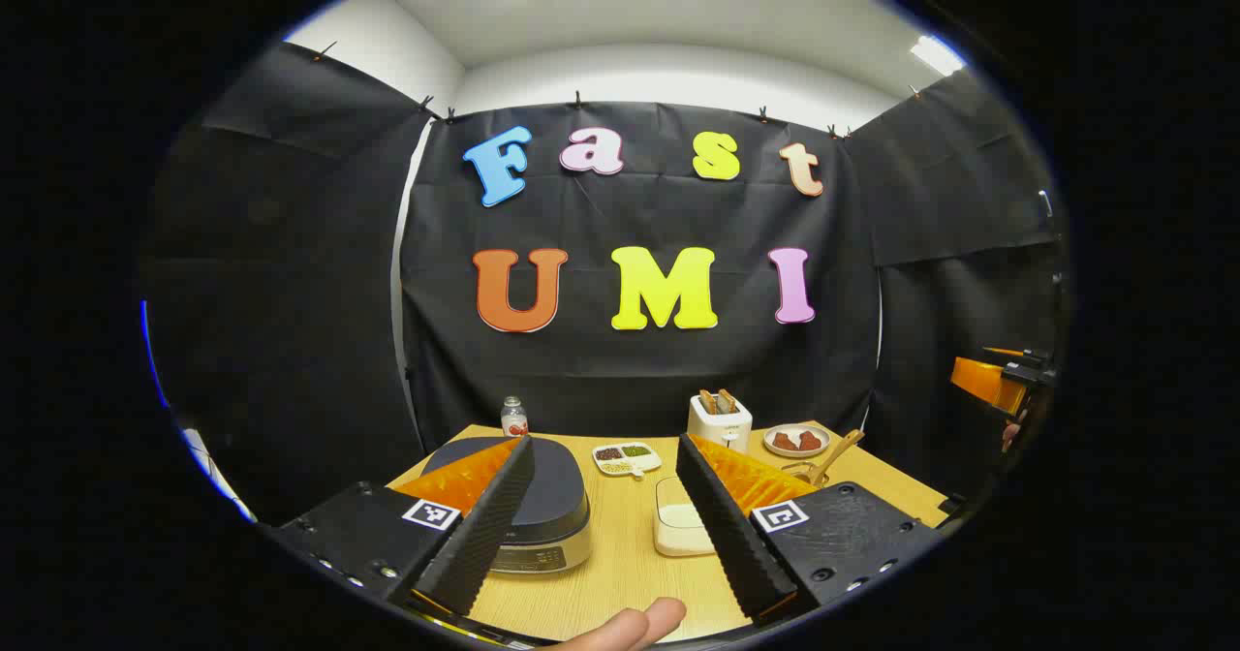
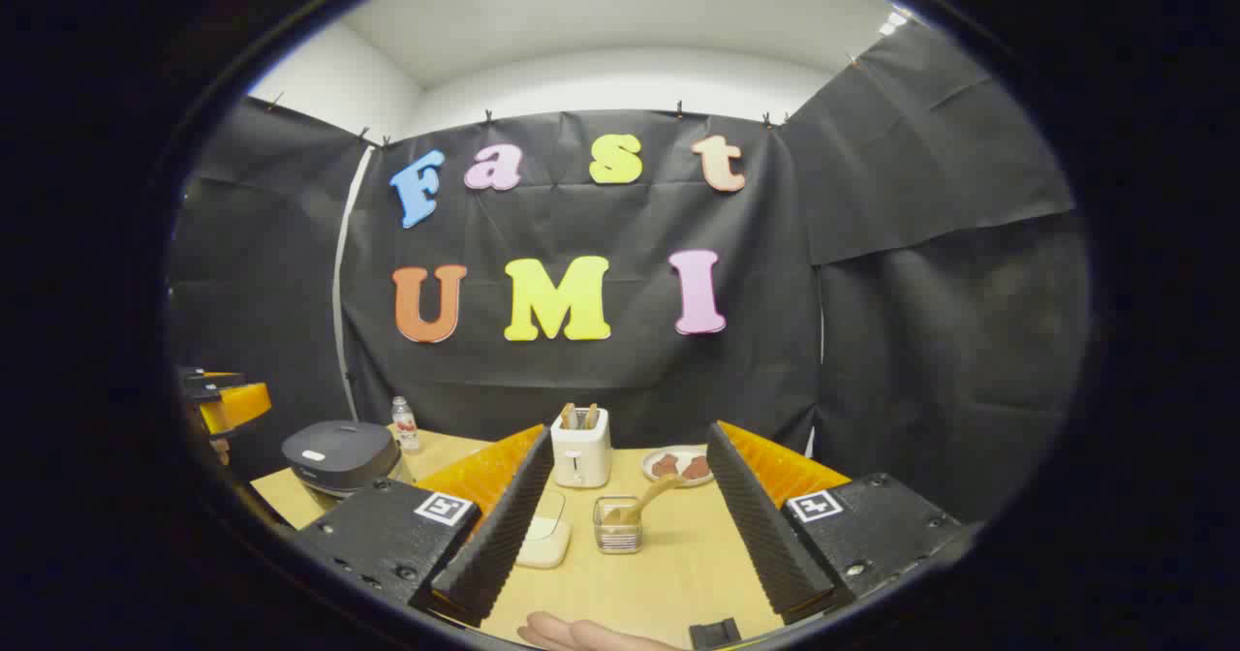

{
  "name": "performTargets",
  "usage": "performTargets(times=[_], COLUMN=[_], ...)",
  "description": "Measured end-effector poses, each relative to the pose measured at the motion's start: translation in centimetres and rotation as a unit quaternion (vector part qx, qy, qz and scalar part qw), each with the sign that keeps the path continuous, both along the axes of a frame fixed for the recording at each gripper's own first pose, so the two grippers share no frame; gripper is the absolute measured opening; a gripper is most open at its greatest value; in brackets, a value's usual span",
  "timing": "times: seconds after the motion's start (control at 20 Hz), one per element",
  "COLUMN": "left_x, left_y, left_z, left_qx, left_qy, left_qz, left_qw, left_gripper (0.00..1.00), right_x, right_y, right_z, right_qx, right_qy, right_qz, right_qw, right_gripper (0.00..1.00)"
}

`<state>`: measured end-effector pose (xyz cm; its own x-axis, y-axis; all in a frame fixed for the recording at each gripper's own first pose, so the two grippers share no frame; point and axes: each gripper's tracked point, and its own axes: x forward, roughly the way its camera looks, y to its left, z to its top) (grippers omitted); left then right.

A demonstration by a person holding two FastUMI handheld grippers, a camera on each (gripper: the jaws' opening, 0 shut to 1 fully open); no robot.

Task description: Close the left gripper, press the button to open the rice cooker; take a wooden spoon from the chopstick holder with the right hand, scoop a spoonful of rice and pour it into the rice cooker, then put the wooden spoon back into the chopstick holder.

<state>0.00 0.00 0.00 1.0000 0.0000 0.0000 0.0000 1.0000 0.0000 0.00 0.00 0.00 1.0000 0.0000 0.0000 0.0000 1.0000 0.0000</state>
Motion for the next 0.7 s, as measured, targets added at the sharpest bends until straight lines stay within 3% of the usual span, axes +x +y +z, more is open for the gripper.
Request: performTargets(times=[0.05, 0.1, 0.5, 0.55, 0.7], left_x=[0.2, 0.2, 0.7, 0.8, 1.3], left_y=[0.2, 0.4, 1.5, 1.5, 2.4], left_z=[0.0, 0.0, -0.2, -0.2, -0.2], left_qx=[0.001, 0.002, -0.01, -0.013, -0.019], left_qy=[0.001, 0.001, 0.001, 0.001, -0.002], left_qz=[0.003, 0.007, 0.013, 0.013, 0.02], left_qw=[1.0, 1.0, 1.0, 1.0, 1.0], left_gripper=[0.94, 0.94, 0.94, 0.94, 0.94], right_x=[0.0, -0.1, -0.1, -0.1, 0.1], right_y=[-0.1, -0.2, -0.5, -0.4, -0.2], right_z=[-0.1, -0.1, -0.8, -1.0, -1.3], right_qx=[0.001, 0.001, 0.003, 0.003, 0.003], right_qy=[0.0, -0.001, -0.001, -0.001, 0.0], right_qz=[0.0, 0.0, 0.004, 0.005, 0.009], right_qw=[1.0, 1.0, 1.0, 1.0, 1.0], right_gripper=[1.0, 0.96, 1.0, 0.96, 1.0])
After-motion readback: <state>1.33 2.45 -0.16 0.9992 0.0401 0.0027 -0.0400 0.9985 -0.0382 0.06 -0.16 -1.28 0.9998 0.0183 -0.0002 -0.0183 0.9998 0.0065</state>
